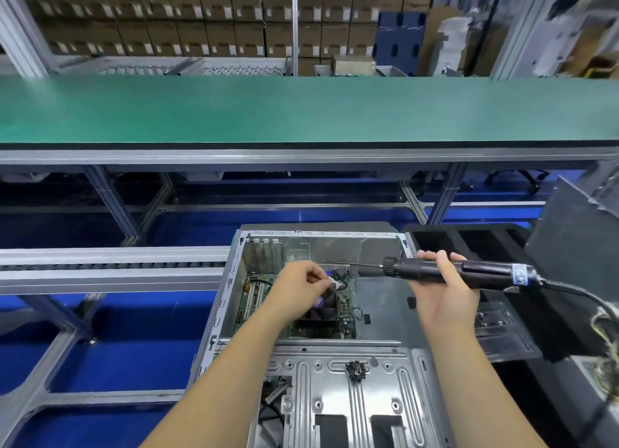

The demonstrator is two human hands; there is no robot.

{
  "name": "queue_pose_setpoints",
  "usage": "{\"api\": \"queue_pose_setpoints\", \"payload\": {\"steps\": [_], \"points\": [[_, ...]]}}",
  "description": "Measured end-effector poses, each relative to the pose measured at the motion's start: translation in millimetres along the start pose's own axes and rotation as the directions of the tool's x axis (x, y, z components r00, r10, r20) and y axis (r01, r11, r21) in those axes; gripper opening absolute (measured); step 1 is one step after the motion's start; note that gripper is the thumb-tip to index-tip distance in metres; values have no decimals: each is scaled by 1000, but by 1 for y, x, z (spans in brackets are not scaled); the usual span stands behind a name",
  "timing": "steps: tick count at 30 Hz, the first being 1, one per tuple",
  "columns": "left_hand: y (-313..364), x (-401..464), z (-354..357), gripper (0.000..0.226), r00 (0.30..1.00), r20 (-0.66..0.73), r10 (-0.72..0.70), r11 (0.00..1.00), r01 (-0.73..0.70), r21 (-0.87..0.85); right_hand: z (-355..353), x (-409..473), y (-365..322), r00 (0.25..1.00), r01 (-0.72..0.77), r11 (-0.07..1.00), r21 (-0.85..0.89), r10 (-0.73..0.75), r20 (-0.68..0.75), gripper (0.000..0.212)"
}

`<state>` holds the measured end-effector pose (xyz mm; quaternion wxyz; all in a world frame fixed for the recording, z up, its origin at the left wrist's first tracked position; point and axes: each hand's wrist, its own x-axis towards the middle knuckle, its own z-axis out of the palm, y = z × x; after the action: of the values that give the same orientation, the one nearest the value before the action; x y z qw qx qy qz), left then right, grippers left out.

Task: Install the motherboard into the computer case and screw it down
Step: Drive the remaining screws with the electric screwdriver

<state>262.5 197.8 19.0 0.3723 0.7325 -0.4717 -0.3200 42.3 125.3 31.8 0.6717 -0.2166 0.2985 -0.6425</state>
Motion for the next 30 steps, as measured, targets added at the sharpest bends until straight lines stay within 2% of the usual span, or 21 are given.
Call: {"api": "queue_pose_setpoints", "payload": {"steps": [2,4,6,8,11,14,17,22,27,30], "points": [[3,17,5,9,995,-97,-12,993,24,118,-2,3,-1,999,-17,999,50,19,-38,15],[5,29,18,10,985,-169,-13,988,39,152,-4,5,-3,996,0,999,38,3,-92,19],[2,33,34,11,973,-230,-13,986,51,157,-2,4,-8,991,73,996,-59,-79,-112,18],[-5,33,45,10,969,-249,-5,979,56,197,7,-1,-19,981,173,967,-189,-186,-49,9],[-17,40,45,15,969,-239,63,953,13,304,26,-8,-37,961,277,917,-288,-272,60,5],[-21,45,41,18,966,-255,38,959,36,281,38,-12,-46,949,315,902,-295,-290,125,10],[-21,47,44,18,971,-235,47,954,26,298,43,-16,-47,926,376,842,-387,-320,203,4],[-20,45,45,19,975,-214,55,955,11,296,40,-15,-45,921,389,784,-483,-330,206,5],[-22,44,46,34,978,-186,88,956,-31,291,38,-13,-42,924,382,781,-494,-320,210,6],[-23,45,46,28,982,-169,87,955,-34,295,38,-12,-38,925,379,771,-512,-309,219,6]]}}
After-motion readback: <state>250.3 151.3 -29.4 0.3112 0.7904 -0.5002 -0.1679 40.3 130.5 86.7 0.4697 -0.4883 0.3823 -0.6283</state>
